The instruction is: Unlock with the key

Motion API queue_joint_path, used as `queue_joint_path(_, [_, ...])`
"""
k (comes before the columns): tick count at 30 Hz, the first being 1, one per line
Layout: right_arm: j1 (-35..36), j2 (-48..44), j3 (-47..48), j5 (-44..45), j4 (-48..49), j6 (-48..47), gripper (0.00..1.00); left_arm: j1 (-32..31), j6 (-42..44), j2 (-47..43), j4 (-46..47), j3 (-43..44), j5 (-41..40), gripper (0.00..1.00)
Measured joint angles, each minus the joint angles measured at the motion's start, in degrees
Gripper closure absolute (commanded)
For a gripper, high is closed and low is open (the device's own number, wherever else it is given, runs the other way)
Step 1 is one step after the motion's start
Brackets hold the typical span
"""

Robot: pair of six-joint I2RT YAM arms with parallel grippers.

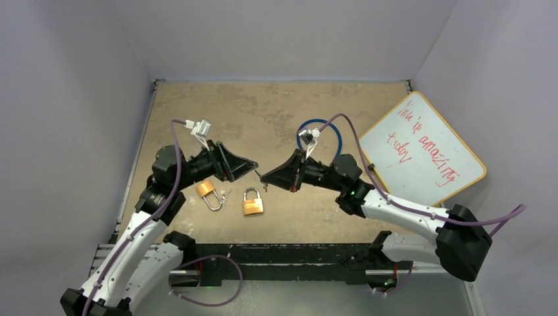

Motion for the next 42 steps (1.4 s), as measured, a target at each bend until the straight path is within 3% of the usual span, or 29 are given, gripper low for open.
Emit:
queue_joint_path(10, [0.0, -3.61, -6.43, 6.16, -1.31, 2.64, 1.0, 0.0, 3.1, 1.03, -20.33, 1.9, -21.4, 0.2])
queue_joint_path(17, [0.02, -5.64, -14.64, 11.76, -4.94, 7.04, 1.0, -1.07, 1.64, 8.61, -23.82, -4.0, -26.97, 0.12])
queue_joint_path(23, [0.04, -5.4, -20.94, 13.33, -6.08, 10.16, 1.0, -7.43, 0.37, 16.24, -24.24, -4.9, -33.48, 0.1])
queue_joint_path(29, [0.07, -4.87, -21.4, 13.57, -6.12, 9.73, 1.0, -15.1, -0.7, 25.31, -23.56, -3.45, -39.98, 0.2])
queue_joint_path(37, [0.07, -4.81, -21.4, 14.95, -7.78, 8.11, 1.0, -16.04, -2.43, 30.05, -17.79, 0.98, -43.01, 0.36])
queue_joint_path(42, [0.07, -4.39, -21.4, 15.41, -8.66, 7.67, 1.0, -16.35, -6.21, 37.57, -18.75, 5.57, -45.44, 0.36])
